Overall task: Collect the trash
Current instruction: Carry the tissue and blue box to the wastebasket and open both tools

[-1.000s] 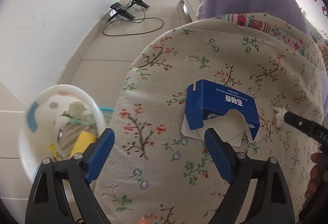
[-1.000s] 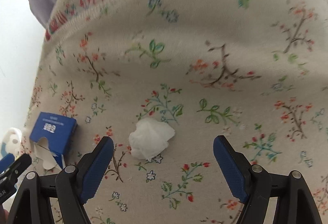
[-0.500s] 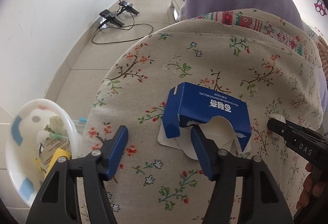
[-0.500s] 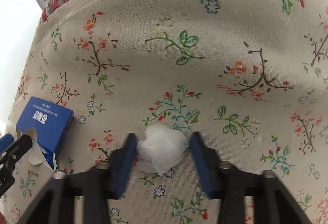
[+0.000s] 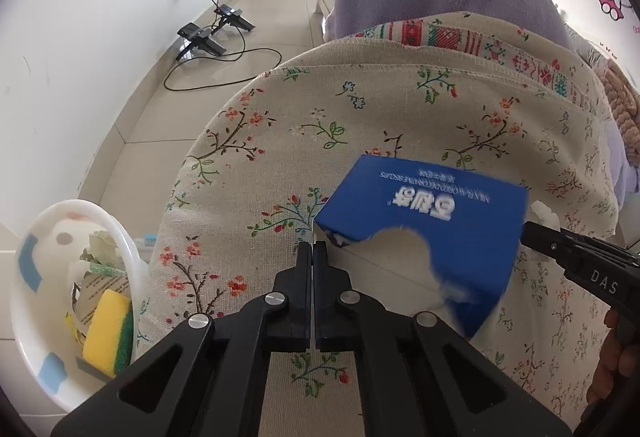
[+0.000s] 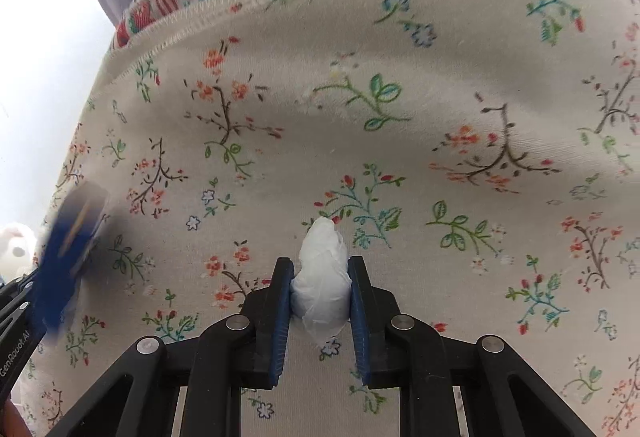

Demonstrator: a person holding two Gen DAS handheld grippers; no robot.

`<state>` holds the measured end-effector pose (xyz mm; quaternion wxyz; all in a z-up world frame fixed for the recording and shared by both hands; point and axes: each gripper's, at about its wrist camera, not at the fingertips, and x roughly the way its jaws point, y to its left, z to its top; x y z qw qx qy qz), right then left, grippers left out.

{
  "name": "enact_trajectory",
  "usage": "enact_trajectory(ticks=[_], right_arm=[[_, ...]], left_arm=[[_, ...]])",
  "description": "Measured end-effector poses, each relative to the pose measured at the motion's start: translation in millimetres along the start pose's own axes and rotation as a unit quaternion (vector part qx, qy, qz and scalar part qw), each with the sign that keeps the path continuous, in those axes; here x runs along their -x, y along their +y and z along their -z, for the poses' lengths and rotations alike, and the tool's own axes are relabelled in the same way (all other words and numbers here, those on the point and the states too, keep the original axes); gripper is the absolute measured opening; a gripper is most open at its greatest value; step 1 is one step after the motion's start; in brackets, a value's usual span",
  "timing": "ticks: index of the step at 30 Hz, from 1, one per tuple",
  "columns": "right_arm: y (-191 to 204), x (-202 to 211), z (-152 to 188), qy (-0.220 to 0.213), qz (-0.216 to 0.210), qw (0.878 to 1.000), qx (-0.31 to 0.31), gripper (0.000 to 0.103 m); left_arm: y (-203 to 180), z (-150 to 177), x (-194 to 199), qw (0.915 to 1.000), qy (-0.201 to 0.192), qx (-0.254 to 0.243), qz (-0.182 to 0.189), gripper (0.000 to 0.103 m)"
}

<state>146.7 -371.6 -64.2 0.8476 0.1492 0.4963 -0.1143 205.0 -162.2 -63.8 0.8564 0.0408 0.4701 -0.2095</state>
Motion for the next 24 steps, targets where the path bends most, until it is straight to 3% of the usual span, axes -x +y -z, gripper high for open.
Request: enact_trajectory(ticks=[12,24], right_arm=[[-15.5,27.5,0.3,-0.017,-0.005,1.0,-0.006,0.023],[-4.7,71.3,10.3,-0.032,-0.019,0.999,0.016,0.023]], left_arm=[[-2.0,9.9,29.8,0.9999,-0.01,-0.007,0.001,0.0],[15.1,19.1,59.9,0.9996,-0.02,-0.011,-0.016,0.0]])
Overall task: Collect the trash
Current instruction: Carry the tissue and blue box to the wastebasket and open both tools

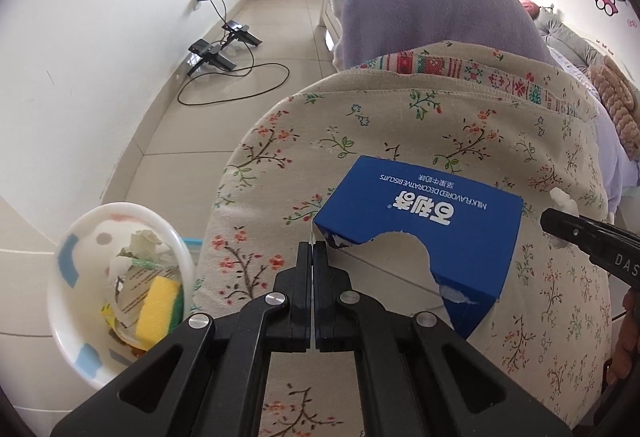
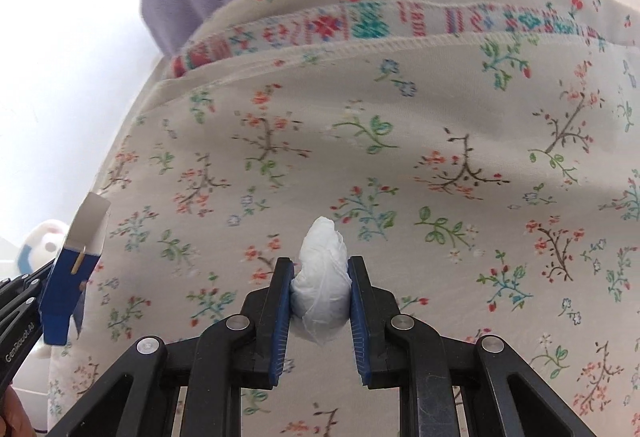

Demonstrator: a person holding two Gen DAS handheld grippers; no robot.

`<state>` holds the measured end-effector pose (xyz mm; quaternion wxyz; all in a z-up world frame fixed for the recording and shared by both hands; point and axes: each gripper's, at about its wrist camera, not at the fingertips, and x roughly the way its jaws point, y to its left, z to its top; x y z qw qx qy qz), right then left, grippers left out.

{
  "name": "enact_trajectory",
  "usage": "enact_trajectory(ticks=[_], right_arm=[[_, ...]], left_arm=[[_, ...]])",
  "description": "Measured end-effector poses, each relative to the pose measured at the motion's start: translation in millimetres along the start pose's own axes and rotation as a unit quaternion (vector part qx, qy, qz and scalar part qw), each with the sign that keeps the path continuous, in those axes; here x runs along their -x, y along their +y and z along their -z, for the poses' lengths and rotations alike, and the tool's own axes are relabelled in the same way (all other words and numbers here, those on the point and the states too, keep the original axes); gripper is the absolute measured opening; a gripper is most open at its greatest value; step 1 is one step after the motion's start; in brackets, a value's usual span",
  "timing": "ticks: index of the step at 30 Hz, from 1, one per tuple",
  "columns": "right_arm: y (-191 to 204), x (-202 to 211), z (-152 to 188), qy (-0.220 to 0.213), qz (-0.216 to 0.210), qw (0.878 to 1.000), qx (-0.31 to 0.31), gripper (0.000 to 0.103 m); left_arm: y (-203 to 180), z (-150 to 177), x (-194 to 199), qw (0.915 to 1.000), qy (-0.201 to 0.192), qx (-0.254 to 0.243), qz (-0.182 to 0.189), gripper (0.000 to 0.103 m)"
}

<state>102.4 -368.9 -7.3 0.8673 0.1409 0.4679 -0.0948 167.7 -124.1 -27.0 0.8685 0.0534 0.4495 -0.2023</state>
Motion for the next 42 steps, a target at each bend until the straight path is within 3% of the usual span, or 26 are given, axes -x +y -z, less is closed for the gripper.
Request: enact_trajectory(ticks=[20,42], right_arm=[[76.6,-2.8,9.1,-0.003,-0.036,0.998,0.044,0.023],[186.7,-32.6,25.3,0.007,-0.091,0.989,0.118,0.023]], left_arm=[[79.8,16.9,38.2,0.9983,-0.01,0.034,-0.046,0.0],[180.2,40.2,59.8,0.9897,0.002,0.092,-0.11,0.002]])
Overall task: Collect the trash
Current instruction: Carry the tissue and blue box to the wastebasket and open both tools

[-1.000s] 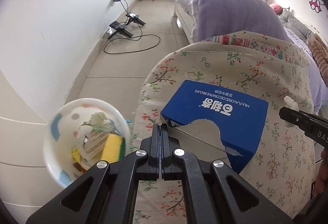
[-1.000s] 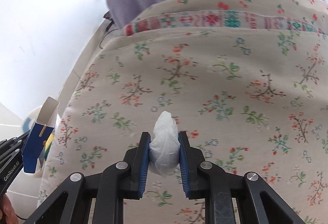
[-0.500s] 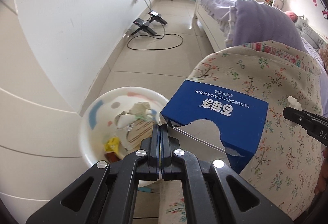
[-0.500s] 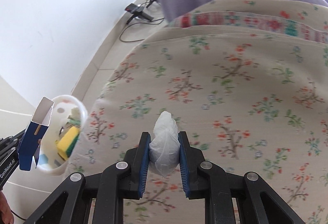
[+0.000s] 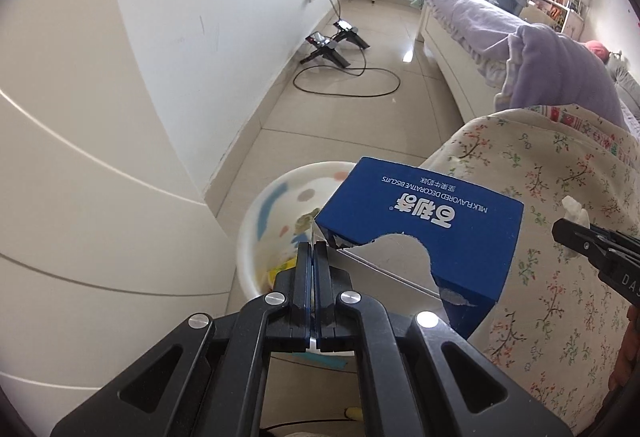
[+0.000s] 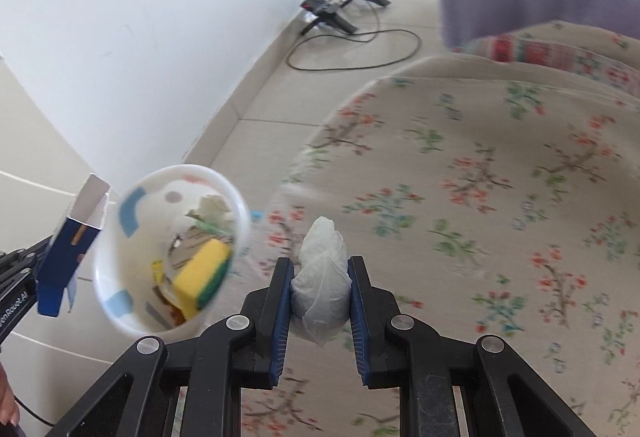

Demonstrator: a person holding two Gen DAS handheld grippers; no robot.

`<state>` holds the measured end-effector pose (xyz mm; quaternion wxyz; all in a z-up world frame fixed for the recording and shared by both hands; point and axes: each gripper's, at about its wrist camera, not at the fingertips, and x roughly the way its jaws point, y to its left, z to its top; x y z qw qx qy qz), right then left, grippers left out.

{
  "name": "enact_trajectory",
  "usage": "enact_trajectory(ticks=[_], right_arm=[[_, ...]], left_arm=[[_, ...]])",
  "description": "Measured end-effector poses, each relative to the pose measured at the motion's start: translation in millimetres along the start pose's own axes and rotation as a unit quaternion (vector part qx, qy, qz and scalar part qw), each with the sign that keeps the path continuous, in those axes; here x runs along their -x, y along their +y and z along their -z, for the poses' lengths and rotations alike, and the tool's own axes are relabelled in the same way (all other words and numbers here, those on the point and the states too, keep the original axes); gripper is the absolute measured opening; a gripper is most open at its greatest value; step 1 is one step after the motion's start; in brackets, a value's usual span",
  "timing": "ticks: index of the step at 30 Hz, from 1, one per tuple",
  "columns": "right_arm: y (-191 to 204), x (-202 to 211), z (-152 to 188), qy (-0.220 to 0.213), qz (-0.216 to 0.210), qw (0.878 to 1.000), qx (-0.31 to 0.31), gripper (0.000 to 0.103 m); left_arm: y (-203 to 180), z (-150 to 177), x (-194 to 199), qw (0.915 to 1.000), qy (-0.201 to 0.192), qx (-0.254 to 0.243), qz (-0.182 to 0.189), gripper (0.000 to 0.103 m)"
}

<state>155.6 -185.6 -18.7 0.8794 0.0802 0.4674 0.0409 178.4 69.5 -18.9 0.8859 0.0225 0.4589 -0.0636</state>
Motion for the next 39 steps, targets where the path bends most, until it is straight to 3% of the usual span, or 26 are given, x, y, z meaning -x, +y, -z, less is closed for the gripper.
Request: enact_trajectory(ticks=[2,4,6,9,26,30,32,33,34,39], right_arm=[[8.3,-1.0,-0.2,-0.001,-0.005,1.0,0.006,0.023],[18.3,-5.7,-0.9,0.0,-0.01,1.0,0.012,0.024],[26.0,-10.5,-1.5,0.002,-0.015,1.0,0.016,0.023],[37.2,-17.3,-1.9,0.003,-0.022,1.0,0.02,0.024],[76.7,-57.1,-8.8,0.001,-0.066,0.998,0.015,0.025],[79.2,-61.8,-9.5,-0.005,-0.106,0.994,0.01,0.029],[77.4,-61.8,-10.9,-0.01,-0.147,0.989,-0.004,0.057],[76.1,-59.7,-11.1,-0.012,-0.148,0.989,-0.014,0.078],[73.2,-55.0,-10.8,-0.023,-0.147,0.989,-0.025,0.083],[63.7,-31.7,-8.0,-0.017,-0.109,0.994,-0.023,0.083]], left_arm=[[5.2,0.9,-5.1,0.9998,0.018,-0.001,-0.009,0.006],[10.1,2.1,-7.1,0.9995,0.025,0.003,-0.017,0.022],[16.7,2.9,-5.0,0.9993,0.021,0.014,-0.028,0.063],[27.1,3.6,3.9,0.9987,0.001,0.027,-0.043,0.079],[67.1,16.6,3.6,0.9961,0.017,0.056,-0.066,0.086],[67.3,17.7,4.5,0.9962,0.016,0.056,-0.065,0.086],[67.3,18.8,5.9,0.9964,0.018,0.054,-0.063,0.087],[67.2,19.4,6.5,0.9964,0.019,0.054,-0.062,0.089],[66.5,20.2,6.4,0.9965,0.022,0.053,-0.061,0.091],[63.9,26.6,14.9,0.9965,0.026,0.056,-0.056,0.096]])
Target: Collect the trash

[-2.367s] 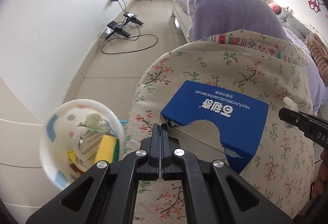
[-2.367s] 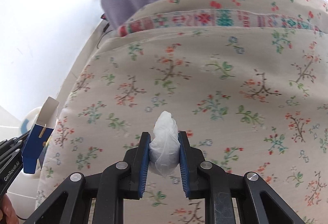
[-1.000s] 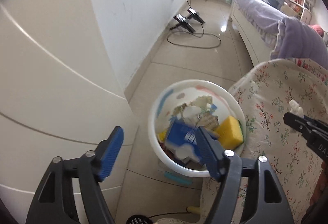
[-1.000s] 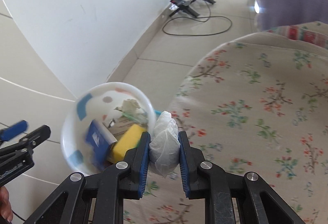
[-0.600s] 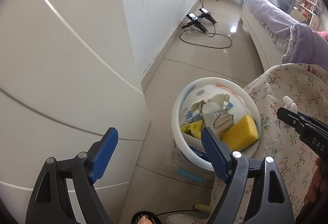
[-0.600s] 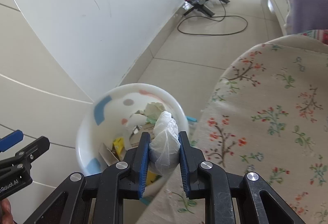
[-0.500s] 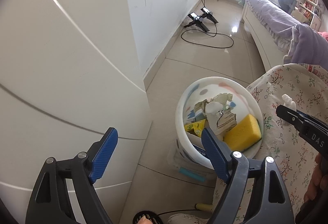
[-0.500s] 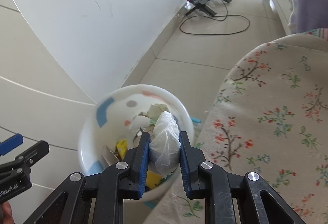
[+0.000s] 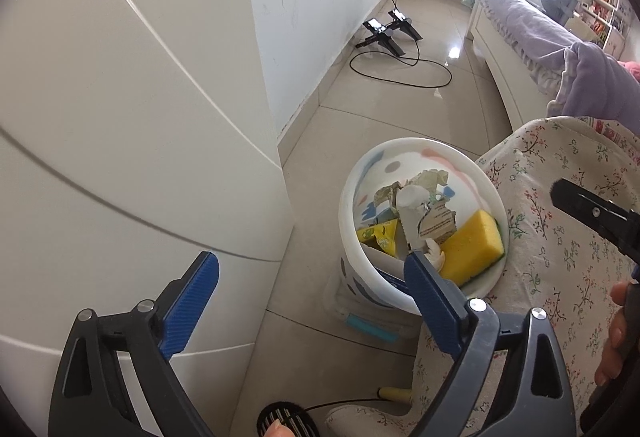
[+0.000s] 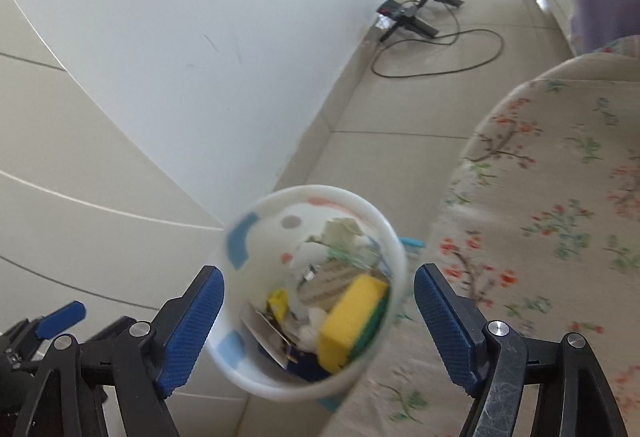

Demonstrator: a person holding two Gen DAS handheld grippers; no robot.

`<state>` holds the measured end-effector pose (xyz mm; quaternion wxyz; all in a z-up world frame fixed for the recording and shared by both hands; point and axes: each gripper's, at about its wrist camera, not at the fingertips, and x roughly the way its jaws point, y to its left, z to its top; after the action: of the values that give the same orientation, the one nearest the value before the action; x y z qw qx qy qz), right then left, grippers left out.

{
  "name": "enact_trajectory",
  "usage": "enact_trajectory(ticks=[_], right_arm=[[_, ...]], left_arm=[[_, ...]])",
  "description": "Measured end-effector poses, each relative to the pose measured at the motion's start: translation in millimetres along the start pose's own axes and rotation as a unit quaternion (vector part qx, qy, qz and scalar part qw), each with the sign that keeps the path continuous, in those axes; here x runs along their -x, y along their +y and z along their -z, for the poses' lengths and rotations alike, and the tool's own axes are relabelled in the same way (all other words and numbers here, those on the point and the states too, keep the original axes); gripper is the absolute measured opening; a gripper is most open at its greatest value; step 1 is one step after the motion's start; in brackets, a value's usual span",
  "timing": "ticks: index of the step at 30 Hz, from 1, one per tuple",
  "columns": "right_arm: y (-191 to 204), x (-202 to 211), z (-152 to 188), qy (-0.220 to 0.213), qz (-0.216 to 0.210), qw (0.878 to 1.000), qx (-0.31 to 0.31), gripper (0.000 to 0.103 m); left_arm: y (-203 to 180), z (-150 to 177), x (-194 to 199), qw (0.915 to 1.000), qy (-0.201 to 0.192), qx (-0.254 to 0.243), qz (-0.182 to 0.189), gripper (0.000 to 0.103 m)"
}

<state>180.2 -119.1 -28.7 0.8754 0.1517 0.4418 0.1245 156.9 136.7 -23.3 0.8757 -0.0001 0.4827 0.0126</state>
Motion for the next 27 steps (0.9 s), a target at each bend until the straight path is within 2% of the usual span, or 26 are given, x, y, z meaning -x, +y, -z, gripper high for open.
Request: enact_trajectory(ticks=[3,8,13,16,20,27], right_arm=[[-4.8,26.8,4.4,0.005,0.032,0.999,0.004,0.084],[-13.3,87.5,17.9,-0.012,0.082,0.996,0.027,0.09],[-28.3,136.6,42.9,-0.02,0.129,0.991,0.028,0.092],[-34.7,158.4,63.3,-0.019,0.156,0.987,0.026,0.097],[-46.6,186.2,88.1,-0.036,0.184,0.982,0.014,0.098],[-57.3,201.8,112.5,-0.062,0.232,0.971,0.017,0.098]], left_arm=[[-4.8,4.9,13.1,0.9999,0.005,0.003,0.01,0.096],[-14.6,21.9,47.0,0.9991,0.004,0.02,0.037,0.097],[-44.5,47.8,81.1,0.998,-0.008,-0.024,0.058,0.098],[-62.3,68.5,96.5,0.9967,-0.006,-0.035,0.072,0.098],[-82.8,91.3,110.7,0.9948,-0.006,-0.046,0.091,0.098],[-108.3,113.7,121.7,0.9943,-0.027,-0.074,0.072,0.098]])
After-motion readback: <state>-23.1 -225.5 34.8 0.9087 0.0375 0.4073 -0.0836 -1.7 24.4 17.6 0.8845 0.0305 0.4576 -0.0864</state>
